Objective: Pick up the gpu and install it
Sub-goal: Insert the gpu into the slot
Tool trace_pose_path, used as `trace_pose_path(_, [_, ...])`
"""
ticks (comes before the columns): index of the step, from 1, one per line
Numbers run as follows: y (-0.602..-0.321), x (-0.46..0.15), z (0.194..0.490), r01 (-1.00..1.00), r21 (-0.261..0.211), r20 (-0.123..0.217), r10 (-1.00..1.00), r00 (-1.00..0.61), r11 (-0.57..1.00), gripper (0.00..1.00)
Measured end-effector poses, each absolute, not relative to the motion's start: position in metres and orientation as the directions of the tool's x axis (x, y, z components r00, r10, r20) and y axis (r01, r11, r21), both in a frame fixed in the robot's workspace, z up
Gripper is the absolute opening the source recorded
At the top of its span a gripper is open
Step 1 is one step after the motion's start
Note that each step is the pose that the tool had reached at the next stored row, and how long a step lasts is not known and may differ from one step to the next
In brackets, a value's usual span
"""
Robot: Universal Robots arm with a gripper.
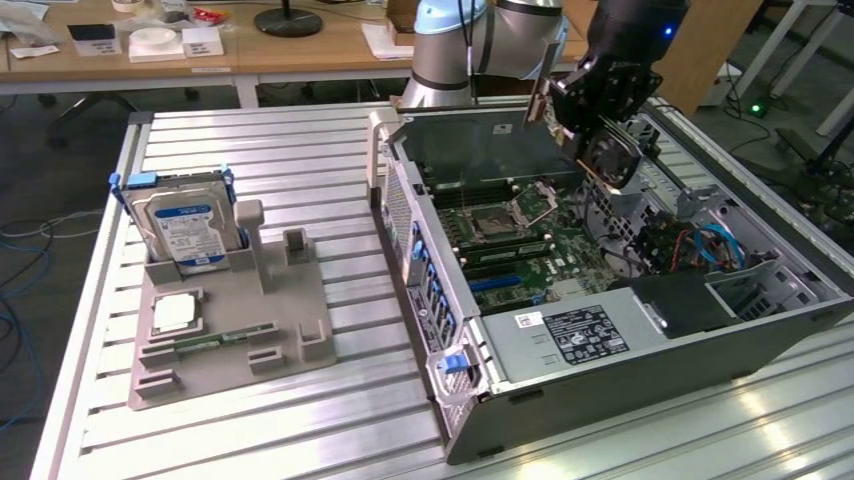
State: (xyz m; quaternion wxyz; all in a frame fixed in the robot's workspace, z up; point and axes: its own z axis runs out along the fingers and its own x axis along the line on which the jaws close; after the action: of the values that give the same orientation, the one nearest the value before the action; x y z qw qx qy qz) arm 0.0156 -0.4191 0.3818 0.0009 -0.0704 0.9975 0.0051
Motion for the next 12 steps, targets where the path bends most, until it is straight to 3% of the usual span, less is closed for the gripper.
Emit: trace_pose_path(12, [-0.4191, 0.0156, 0.3818, -0.179, 0.011, -0.003, -0.179, -0.984, 0.984, 0.3])
